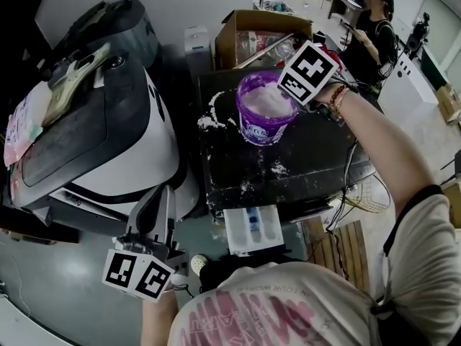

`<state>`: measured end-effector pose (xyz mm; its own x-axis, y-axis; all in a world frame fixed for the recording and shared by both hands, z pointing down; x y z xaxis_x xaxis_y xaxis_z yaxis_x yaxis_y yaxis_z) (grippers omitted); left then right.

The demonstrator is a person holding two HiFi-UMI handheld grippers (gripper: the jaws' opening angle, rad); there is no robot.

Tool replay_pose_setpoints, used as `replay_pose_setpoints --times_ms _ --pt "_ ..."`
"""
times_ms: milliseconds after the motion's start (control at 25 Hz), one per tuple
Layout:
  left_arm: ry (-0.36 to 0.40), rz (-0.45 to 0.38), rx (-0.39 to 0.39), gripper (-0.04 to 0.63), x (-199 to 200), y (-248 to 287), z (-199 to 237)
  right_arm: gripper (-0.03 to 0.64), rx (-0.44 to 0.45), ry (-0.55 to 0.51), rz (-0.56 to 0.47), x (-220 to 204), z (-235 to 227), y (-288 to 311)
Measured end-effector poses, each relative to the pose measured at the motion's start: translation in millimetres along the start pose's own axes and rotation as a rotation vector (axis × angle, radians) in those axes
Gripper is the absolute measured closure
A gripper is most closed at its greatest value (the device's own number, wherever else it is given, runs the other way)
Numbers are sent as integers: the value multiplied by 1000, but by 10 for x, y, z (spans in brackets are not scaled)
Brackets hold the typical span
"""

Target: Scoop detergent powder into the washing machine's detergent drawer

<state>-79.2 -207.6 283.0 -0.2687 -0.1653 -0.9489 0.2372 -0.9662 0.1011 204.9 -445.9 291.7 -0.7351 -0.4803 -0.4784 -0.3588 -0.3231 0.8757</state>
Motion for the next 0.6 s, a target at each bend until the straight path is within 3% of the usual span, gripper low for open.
replay_pose_setpoints --times_ms 320,600 --pt "3 -7 36 592 42 -89 68 612 -36 -38 72 -20 -105 220" --pt "-1 -4 66 592 23 -153 114 614 7 47 52 -12 -136 353"
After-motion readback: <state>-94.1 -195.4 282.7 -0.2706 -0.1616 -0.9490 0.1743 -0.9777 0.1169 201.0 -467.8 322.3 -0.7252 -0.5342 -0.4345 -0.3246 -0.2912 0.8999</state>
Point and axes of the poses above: the fingertips, and each gripper's own axes: y forward along the fingers, z to its left, x out of its top, the point moved 3 cm from there along -y, backward along the fingers, and after that the axes turned 14 degrees about x, right-handed, at the moved point
